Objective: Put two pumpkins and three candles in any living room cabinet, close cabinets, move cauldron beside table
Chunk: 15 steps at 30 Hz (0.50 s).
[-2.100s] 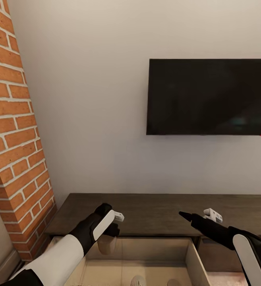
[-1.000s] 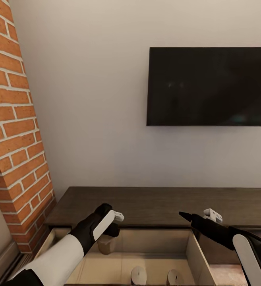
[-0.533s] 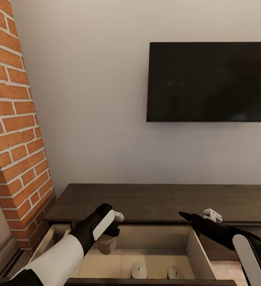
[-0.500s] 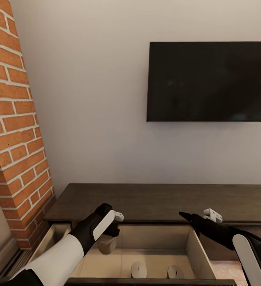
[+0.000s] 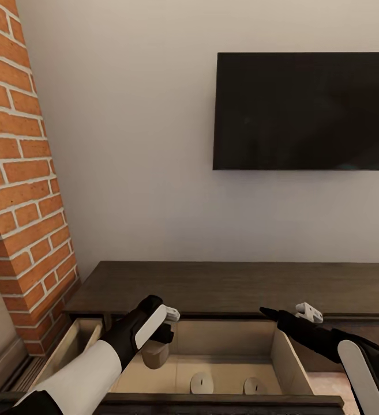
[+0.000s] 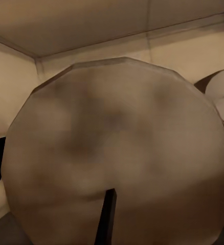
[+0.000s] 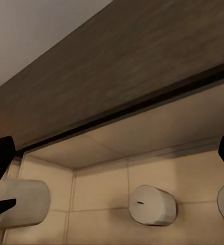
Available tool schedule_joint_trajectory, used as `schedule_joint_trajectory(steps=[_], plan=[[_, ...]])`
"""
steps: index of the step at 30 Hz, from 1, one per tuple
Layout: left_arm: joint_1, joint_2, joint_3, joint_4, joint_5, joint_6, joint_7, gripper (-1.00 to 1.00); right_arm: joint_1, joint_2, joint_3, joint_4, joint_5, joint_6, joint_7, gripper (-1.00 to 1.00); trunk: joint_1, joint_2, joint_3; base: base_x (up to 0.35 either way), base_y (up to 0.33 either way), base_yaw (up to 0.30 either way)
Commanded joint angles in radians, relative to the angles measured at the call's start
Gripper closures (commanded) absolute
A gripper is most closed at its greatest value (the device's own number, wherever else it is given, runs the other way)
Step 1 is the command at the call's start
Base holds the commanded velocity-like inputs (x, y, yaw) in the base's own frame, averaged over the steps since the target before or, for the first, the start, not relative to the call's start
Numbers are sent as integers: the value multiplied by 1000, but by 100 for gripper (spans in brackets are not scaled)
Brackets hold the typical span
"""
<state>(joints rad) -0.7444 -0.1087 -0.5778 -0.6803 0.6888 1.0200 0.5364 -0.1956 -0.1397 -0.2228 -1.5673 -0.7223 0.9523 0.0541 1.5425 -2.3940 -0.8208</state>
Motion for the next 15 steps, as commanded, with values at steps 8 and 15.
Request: schedule_joint_trajectory(steps=[8,15], plan=[[-1,1,-4,-1,9,0,10,100,-1,0,-2,0,4,5,6,-100,31,-57,-26,0,0,0],[-1,1,-4,-1,9,0,10,100,-1,0,-1,0,4,5,6,-100,57,-106,-48,0,0,0]])
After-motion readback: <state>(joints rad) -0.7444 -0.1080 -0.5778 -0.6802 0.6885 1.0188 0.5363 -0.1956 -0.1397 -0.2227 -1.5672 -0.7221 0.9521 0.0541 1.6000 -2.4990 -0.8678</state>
